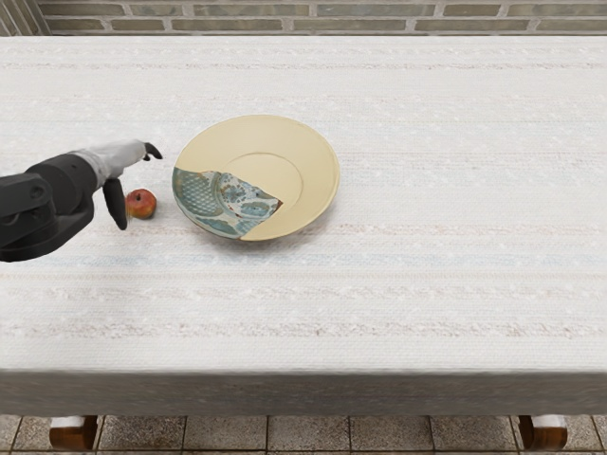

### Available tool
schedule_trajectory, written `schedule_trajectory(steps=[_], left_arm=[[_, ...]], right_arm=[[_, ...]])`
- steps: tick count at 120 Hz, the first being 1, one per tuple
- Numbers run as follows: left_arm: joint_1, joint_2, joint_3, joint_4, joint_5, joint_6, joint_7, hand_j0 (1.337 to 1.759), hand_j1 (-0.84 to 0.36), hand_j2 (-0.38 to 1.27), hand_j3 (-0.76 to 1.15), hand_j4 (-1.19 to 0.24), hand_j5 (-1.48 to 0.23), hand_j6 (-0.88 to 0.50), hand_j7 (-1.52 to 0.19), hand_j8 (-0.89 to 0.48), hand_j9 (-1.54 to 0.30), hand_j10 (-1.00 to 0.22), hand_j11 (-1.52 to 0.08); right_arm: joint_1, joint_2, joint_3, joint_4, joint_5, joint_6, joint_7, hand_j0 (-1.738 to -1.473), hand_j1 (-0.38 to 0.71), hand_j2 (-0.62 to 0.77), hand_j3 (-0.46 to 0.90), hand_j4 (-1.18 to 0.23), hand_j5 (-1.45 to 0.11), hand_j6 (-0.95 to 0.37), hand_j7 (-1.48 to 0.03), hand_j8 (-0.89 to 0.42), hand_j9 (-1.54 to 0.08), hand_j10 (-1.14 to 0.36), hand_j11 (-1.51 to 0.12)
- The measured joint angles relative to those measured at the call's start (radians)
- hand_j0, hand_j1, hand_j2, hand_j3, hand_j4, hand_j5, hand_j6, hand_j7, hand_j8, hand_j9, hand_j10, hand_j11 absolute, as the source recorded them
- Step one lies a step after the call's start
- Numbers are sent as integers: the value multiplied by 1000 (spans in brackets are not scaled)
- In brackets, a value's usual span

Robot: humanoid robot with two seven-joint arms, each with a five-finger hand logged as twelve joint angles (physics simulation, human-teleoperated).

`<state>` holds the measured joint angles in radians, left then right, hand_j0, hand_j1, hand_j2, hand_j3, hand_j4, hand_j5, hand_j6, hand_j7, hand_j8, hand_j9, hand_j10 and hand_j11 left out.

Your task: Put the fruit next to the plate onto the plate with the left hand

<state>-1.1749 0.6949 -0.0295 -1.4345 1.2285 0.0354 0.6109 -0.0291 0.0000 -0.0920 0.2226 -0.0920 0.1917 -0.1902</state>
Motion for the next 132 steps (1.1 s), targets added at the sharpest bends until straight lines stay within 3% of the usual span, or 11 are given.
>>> schedule_trajectory(steps=[48, 58, 88, 132], left_arm=[[20, -63, 46, 106, 85, 52, 0, 1658, 95, 47, 0, -220, -279, -221, -279, -221, -279, -219, -279], [36, -142, 60, 145, 101, 54, 0, 1658, 95, 47, 0, -220, -279, -221, -279, -221, -279, -219, -279], [38, -151, 88, 221, 119, 65, 0, 1658, 78, 49, 0, -233, -297, -235, -297, -234, -297, -232, -296], [40, -179, 90, 247, 101, 70, 0, 1658, 8, 61, 0, -291, -373, -293, -373, -292, -373, -291, -373]], right_arm=[[0, 0, 0, 1, 0, 0, 0, -1658, -331, -3, 0, -15, -19, -15, -20, -15, -19, -15, -20], [0, 0, -1, 1, 0, 0, 0, -1658, -331, -3, 0, -15, -19, -15, -20, -15, -20, -15, -20], [0, 0, -1, 1, 0, 0, 0, -1658, -331, -3, 0, -15, -19, -15, -20, -15, -19, -15, -20], [0, 0, -2, 1, 0, 0, 0, -1658, -331, -3, 0, -15, -19, -15, -20, -15, -19, -15, -20]])
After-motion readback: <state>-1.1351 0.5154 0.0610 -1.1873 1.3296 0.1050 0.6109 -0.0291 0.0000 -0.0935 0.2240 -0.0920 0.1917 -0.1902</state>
